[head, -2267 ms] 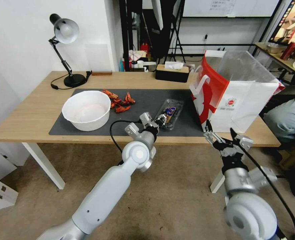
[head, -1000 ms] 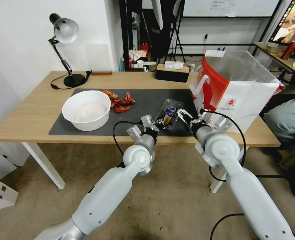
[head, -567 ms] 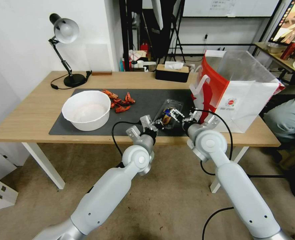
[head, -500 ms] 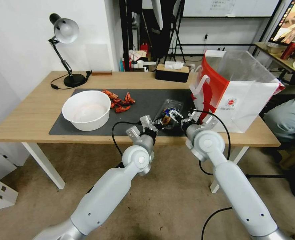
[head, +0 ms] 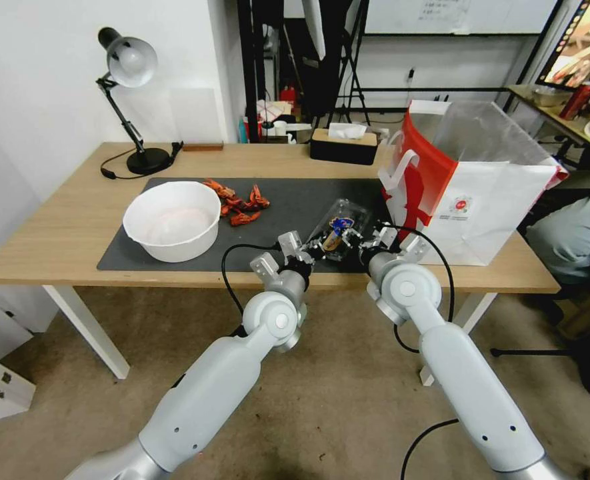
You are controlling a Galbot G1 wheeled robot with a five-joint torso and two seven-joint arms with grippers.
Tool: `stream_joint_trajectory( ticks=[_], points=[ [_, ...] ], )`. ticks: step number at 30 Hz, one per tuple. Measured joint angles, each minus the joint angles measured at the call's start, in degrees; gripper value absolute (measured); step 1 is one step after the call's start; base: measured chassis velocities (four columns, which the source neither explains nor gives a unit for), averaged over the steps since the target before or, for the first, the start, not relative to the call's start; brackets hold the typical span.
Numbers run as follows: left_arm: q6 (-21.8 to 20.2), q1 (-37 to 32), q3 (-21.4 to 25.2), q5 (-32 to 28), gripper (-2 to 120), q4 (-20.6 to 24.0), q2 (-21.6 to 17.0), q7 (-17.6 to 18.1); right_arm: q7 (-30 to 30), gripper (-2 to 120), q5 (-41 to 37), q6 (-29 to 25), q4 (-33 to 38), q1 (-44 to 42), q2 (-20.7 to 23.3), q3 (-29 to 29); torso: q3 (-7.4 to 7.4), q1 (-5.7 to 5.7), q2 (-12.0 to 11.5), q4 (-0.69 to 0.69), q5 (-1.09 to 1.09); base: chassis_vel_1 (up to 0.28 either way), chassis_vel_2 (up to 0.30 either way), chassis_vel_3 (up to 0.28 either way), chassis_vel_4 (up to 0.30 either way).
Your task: Close the takeout container lid, then place the container into the takeout bag.
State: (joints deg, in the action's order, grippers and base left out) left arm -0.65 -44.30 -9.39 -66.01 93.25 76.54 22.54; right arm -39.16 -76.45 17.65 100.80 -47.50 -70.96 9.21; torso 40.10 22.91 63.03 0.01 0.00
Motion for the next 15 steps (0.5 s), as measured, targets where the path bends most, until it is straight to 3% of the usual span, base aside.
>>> stream_joint_trajectory(
  ticks=[7,11,15],
  points=[
    [0.83,0.04,0.05,2.57,0,0.38,-0.32,-0.71,0.12,1,0.10,0.02,0.03,-0.03,-0.08,0.16,0.00,0.00,0.00,0.00,-0.01,0.000,0.000,0.000,0.000],
    [1.51,-0.33,0.22,5.21,0,1.28,-0.93,-1.56,0.14,0,0.18,0.03,0.10,-0.08,-0.06,0.21,0.00,0.00,0.00,0.00,-0.01,0.000,0.000,0.000,0.000],
    [2.63,-1.71,1.18,10.88,12,4.10,-3.02,-3.39,0.14,0,0.35,0.07,0.15,-0.09,-0.05,0.27,0.01,0.00,0.00,-0.01,-0.01,0.000,0.000,0.000,0.000]
  ],
)
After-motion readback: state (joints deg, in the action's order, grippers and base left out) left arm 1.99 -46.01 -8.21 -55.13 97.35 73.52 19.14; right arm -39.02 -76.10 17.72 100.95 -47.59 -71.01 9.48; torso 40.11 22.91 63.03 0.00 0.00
